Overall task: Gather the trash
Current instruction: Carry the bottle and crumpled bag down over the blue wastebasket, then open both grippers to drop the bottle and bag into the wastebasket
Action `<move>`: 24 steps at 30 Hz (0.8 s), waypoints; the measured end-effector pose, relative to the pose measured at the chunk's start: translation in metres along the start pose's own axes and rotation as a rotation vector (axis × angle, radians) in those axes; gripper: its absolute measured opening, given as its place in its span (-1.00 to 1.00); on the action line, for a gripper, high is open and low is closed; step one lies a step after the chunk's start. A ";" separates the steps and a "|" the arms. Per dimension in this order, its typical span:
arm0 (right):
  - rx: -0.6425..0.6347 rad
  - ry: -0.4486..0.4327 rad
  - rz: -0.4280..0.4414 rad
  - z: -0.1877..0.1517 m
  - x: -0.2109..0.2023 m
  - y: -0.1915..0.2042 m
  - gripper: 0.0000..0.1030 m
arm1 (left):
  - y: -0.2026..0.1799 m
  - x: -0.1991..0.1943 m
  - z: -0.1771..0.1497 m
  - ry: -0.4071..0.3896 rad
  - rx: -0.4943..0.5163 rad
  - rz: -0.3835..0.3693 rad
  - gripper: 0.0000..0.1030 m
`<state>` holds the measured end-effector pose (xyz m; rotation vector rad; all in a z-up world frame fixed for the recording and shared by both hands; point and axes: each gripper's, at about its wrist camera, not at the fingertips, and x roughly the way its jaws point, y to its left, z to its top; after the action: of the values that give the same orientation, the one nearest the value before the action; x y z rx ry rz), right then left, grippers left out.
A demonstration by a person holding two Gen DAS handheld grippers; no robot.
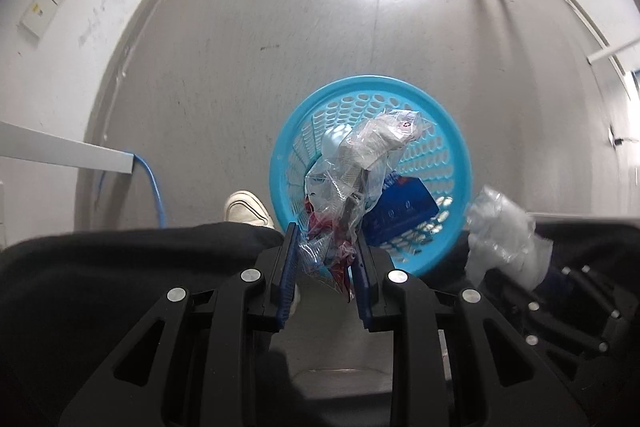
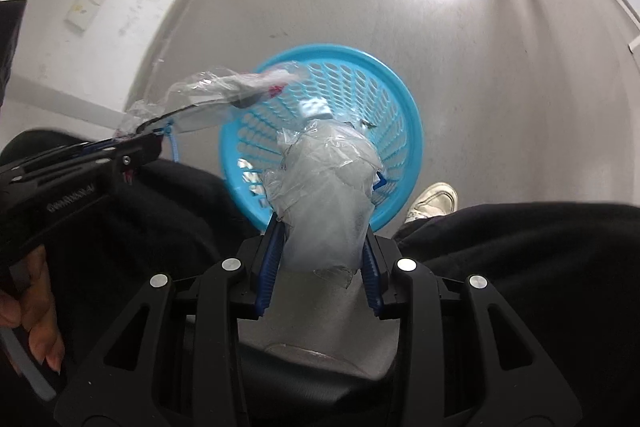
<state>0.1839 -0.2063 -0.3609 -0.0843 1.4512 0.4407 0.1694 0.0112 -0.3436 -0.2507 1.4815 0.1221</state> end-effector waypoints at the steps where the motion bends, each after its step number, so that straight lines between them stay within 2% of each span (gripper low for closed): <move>1: 0.021 0.024 0.010 0.005 0.010 -0.003 -0.34 | -0.001 0.007 0.003 0.010 -0.003 -0.004 -0.53; 6: 0.090 0.101 0.027 0.023 0.050 -0.019 -0.32 | -0.005 0.042 0.021 0.079 0.002 -0.006 -0.53; 11: 0.173 0.157 0.047 0.040 0.087 -0.039 -0.30 | 0.002 0.077 0.040 0.162 -0.067 -0.045 -0.53; 17: 0.246 0.194 0.054 0.054 0.121 -0.052 -0.29 | 0.003 0.095 0.051 0.191 -0.100 -0.072 -0.52; 18: 0.254 0.195 0.058 0.054 0.123 -0.054 -0.29 | 0.003 0.096 0.053 0.189 -0.111 -0.092 -0.48; 21: 0.267 0.179 0.073 0.058 0.126 -0.058 -0.14 | 0.006 0.095 0.058 0.162 -0.136 -0.142 0.21; 23: 0.270 0.165 0.076 0.058 0.123 -0.061 0.05 | 0.008 0.091 0.060 0.131 -0.141 -0.128 0.19; 24: 0.268 0.164 0.075 0.058 0.123 -0.061 0.05 | 0.010 0.091 0.061 0.129 -0.143 -0.129 0.19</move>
<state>0.2657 -0.2144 -0.4856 0.1526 1.6672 0.3018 0.2344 0.0290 -0.4310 -0.4765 1.5821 0.1092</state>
